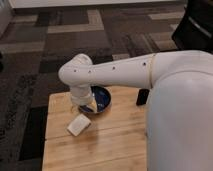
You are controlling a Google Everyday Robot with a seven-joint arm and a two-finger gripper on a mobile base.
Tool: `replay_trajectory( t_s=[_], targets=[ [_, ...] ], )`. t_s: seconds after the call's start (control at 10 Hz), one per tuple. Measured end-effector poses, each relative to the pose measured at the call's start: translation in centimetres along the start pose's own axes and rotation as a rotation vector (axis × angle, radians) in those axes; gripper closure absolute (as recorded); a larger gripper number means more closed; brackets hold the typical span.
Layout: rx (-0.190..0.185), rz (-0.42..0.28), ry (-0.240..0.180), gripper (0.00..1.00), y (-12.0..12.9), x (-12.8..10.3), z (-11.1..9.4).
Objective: Move the arm in a circular motion
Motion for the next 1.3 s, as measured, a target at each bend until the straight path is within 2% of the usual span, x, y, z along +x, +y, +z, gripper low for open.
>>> replay_trajectory(
  t_s=[0.2,0.5,0.7,1.0,1.3],
  targets=[
    [0.009,-0.022,-0.001,0.35,0.9,0.0,-0.3],
    [0.043,-0.078,-0.011,0.35,2.3,-0.6,-1.7],
    [0.049,-0.130,-0.019,0.35,3.5,-2.1,-2.2],
    [0.021,-0.194,-0.030,0.35,4.3,-5.6,-2.2],
    [0.015,-0.236,-0.041,0.35,2.1,-10.4,-2.1]
  ],
)
